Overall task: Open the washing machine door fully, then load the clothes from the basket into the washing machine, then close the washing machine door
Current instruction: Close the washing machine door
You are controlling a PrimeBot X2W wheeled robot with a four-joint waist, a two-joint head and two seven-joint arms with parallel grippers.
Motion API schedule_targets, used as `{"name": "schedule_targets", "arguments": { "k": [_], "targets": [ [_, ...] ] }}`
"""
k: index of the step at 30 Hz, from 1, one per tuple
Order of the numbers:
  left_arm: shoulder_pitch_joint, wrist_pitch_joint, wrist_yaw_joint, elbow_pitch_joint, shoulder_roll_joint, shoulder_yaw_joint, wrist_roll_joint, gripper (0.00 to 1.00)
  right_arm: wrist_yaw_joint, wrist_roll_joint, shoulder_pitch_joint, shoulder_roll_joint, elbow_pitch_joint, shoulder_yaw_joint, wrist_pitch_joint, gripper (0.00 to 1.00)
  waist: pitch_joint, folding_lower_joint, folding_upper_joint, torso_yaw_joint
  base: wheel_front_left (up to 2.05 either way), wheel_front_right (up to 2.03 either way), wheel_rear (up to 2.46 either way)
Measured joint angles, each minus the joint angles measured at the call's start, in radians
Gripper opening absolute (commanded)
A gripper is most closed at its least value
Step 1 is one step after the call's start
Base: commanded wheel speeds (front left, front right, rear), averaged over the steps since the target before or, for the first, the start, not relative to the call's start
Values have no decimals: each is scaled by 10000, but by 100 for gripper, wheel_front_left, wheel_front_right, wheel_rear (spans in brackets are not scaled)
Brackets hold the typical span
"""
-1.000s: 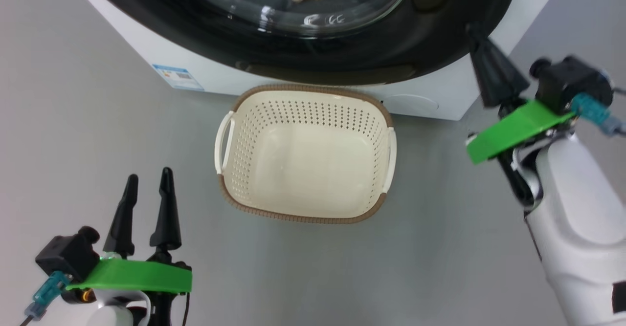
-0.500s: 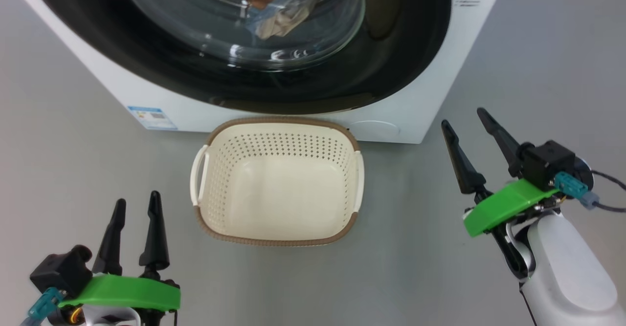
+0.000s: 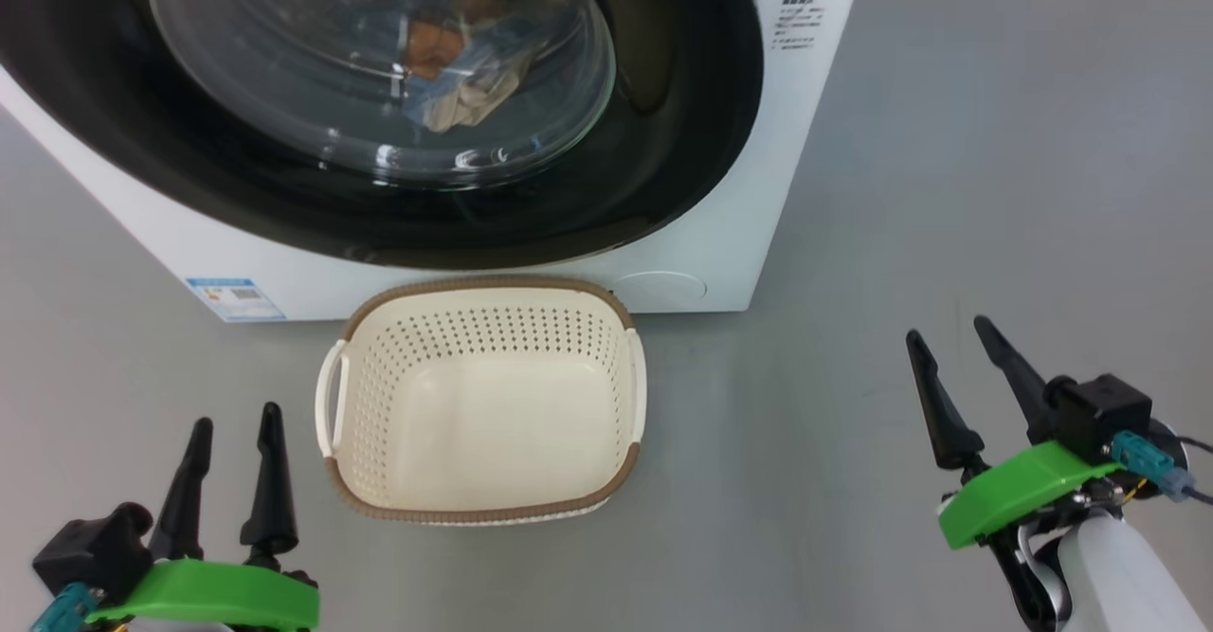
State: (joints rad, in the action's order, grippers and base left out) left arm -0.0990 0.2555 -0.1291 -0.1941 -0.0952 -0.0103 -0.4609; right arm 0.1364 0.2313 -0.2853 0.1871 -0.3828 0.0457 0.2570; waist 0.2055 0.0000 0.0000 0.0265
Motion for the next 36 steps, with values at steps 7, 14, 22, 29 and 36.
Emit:
{"name": "schedule_targets", "arguments": {
  "k": [7, 14, 22, 29, 36],
  "targets": [
    [432, -2, 0, -102, -71, 159, 69, 100, 0, 0, 666, -10, 46, -320, 0, 100, -387, 0, 0, -331, 0, 0, 0],
    [554, 0, 0, -188, -127, 236, 69, 100, 0, 0, 1169, -4, 88, -600, 0, 100, -695, 0, 0, -648, 0, 0, 0],
    [833, -2, 0, -228, -151, 370, 190, 100, 0, 0, 1504, 13, 121, -888, 0, 100, -1031, 0, 0, -840, 0, 0, 0],
    [1305, -2, 0, -334, -165, 414, 389, 100, 0, 4, 1884, 48, 163, -1055, 0, 100, -1345, 0, 0, -940, 0, 0, 0],
    [1430, -2, 0, -332, -165, 491, 610, 100, 0, 38, 2050, 82, 203, -1233, 0, 100, -1441, 0, 0, -966, 0, 0, 0]
  ]
}}
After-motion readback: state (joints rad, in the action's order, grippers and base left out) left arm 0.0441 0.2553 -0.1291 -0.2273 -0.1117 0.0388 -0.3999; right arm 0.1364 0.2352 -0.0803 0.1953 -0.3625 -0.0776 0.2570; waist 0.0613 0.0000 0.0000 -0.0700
